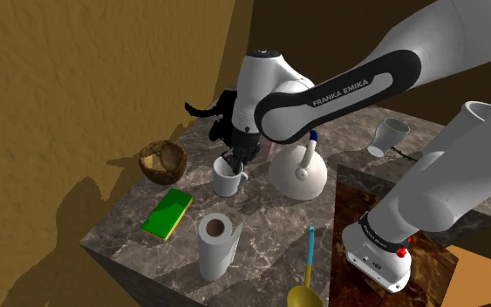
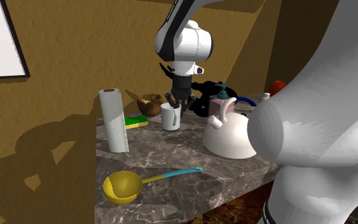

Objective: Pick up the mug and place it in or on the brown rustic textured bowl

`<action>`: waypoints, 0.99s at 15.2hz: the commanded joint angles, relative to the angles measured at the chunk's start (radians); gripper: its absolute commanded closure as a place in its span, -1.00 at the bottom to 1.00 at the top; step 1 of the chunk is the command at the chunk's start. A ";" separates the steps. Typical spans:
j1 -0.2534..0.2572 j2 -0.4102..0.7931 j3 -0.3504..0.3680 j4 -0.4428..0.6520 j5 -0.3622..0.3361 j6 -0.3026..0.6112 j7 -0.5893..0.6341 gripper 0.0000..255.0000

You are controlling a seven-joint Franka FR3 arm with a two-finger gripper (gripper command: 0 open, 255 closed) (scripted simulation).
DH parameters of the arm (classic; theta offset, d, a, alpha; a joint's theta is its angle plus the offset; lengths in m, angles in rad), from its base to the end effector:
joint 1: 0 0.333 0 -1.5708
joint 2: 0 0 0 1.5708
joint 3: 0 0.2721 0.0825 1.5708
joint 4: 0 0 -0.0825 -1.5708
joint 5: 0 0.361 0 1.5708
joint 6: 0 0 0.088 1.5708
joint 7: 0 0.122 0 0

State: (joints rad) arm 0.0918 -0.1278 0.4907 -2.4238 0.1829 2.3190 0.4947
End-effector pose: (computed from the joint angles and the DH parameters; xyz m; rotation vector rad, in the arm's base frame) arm 0.3852 0.2566 0.3089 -3.0707 0.0602 0.0430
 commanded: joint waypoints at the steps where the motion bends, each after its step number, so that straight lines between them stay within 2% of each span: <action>1: 0.001 -0.015 -0.002 0.008 0.006 -0.023 -0.003 1.00; 15: 0.003 -0.121 -0.029 0.112 0.030 -0.227 -0.017 1.00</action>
State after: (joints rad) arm 0.0959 -0.2473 0.4633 -2.3263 0.2144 2.1079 0.4772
